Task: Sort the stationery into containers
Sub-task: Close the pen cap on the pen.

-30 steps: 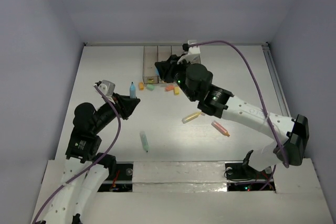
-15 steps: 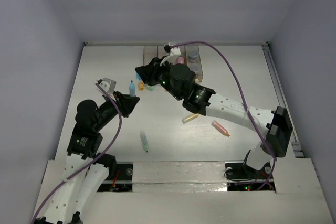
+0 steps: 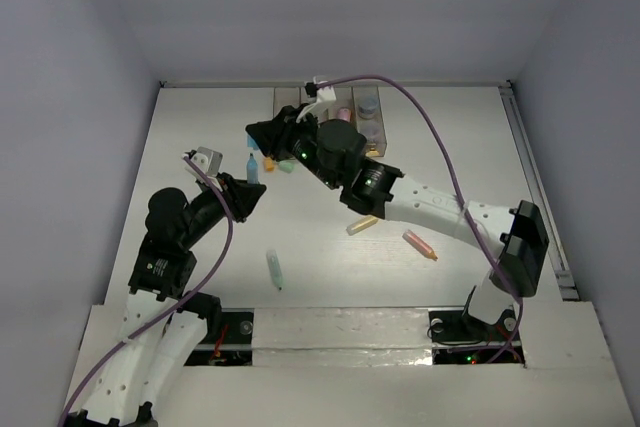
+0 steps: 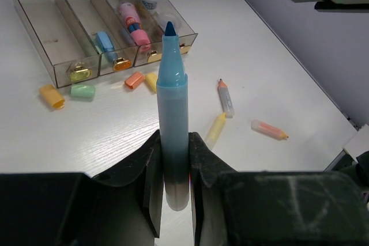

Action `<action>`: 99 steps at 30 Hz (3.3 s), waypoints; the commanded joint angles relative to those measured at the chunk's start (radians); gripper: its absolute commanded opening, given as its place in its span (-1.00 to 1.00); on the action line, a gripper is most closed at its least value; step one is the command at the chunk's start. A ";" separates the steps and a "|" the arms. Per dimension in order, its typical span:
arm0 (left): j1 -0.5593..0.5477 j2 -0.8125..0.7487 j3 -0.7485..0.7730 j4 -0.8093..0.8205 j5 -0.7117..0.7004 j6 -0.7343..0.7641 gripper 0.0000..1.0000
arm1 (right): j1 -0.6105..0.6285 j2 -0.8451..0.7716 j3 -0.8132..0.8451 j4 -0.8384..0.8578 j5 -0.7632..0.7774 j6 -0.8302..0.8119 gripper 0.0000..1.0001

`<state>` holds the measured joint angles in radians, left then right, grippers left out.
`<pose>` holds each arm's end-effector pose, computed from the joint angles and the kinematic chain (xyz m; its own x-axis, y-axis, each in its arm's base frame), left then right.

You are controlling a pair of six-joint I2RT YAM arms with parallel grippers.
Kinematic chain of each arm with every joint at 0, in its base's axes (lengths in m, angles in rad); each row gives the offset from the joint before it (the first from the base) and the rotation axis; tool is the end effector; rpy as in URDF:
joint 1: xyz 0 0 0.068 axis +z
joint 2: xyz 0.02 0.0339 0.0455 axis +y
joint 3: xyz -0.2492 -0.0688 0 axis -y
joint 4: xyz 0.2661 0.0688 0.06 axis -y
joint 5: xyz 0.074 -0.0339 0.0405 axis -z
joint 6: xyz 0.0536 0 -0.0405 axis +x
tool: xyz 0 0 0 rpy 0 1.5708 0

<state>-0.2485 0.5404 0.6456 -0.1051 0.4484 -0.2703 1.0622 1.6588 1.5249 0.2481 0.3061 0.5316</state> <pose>0.1755 -0.0685 0.3293 -0.1713 -0.2048 -0.9637 0.6186 0.7390 -0.2670 0.2274 0.3746 0.3999 -0.3004 0.4537 -0.8390 -0.6204 0.5752 0.5332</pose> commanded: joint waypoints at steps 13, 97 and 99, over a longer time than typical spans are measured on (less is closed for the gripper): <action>0.003 -0.008 0.000 0.031 0.001 0.000 -1.00 | 0.028 0.047 0.063 0.033 0.014 -0.035 -0.77; 0.003 -0.036 0.023 0.019 -0.070 0.017 -1.00 | 0.134 0.019 -0.387 -0.066 -0.288 0.082 -1.00; 0.003 -0.031 0.026 0.021 -0.071 0.019 -1.00 | 0.162 0.030 -0.407 -0.060 -0.289 0.097 -1.00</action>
<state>-0.2588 0.5194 0.6296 -0.3950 0.4709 -0.2665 1.1198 1.6314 1.2011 0.3717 0.1974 0.5827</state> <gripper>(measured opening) 0.149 0.308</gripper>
